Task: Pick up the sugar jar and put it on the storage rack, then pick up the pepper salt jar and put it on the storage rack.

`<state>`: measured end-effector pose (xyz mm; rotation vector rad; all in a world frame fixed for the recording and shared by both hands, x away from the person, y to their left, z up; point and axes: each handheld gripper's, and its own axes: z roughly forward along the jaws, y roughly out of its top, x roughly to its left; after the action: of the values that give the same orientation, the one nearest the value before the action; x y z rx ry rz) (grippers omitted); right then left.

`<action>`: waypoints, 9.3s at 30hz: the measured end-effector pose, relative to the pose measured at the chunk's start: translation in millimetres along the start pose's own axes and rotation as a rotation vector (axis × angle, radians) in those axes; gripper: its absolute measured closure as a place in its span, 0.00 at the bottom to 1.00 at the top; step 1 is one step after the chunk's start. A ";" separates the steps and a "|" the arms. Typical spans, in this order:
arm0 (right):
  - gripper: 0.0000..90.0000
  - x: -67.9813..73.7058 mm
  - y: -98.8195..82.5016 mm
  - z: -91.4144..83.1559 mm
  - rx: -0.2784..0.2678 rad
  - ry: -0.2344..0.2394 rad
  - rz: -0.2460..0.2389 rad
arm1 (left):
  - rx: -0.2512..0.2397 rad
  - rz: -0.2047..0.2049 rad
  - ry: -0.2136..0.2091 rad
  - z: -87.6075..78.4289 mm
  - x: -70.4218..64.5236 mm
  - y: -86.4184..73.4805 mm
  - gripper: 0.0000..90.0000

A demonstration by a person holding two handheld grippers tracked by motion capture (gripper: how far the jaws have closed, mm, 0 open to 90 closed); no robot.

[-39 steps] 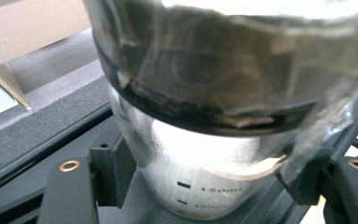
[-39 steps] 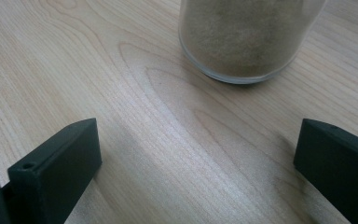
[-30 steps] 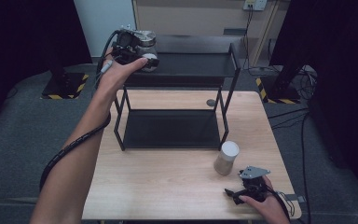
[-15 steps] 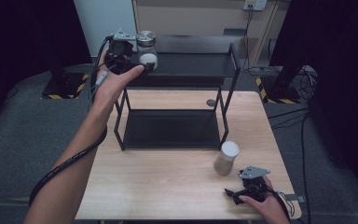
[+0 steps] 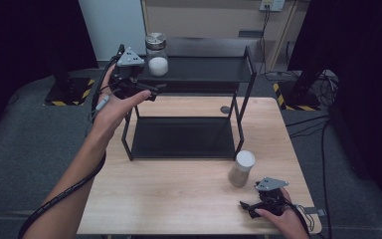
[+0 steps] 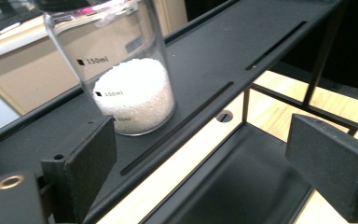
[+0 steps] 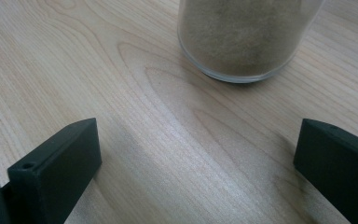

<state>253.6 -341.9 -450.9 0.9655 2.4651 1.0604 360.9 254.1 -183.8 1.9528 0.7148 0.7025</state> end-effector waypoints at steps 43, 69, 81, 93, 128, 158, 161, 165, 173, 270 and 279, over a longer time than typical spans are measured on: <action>0.01 0.7 0.2 -0.2 0.002 -0.002 0.003 | 0.090 0.065 -0.194 48.4 -21.5 -106.9 0.06; 0.01 1.0 0.2 -0.2 0.002 -0.004 0.004 | 0.175 0.024 -0.208 59.2 -65.6 -153.2 0.06; 0.01 1.9 0.2 -0.4 0.003 -0.008 0.007 | 0.208 -0.020 -0.234 70.9 -87.4 -194.5 0.06; 0.01 2.3 0.2 -0.4 0.003 -0.009 0.009 | 0.253 -0.075 -0.214 61.9 -93.0 -230.7 0.06; 0.01 5.4 -1.4 -2.1 0.003 -0.017 0.018 | 0.332 -0.189 -0.039 14.8 -93.7 -270.6 0.02; 0.05 -11.8 14.5 -9.3 -0.054 0.005 0.047 | 0.337 -0.190 -0.047 16.9 -92.4 -269.6 0.00; 0.06 -14.4 17.1 -10.0 -0.062 0.004 0.049 | 0.337 -0.190 -0.046 16.9 -92.5 -269.6 0.00; 0.06 -16.9 20.2 -10.2 -0.069 0.004 0.049 | 0.337 -0.190 -0.046 16.9 -92.5 -269.6 0.00; 0.09 -22.2 27.3 -12.0 -0.106 0.010 0.056 | 0.337 -0.190 -0.046 16.9 -92.5 -269.6 0.00; 0.39 -19.9 150.6 17.4 -0.249 0.111 -0.090 | 0.340 -0.188 -0.048 16.8 -92.0 -269.2 0.00; 0.39 -24.4 168.2 17.4 -0.249 0.100 -0.100 | 0.340 -0.188 -0.048 16.8 -92.0 -269.2 0.00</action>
<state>358.6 -264.4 -340.7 0.7216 2.3559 1.3707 257.7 290.6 -447.0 2.1619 1.0264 0.4384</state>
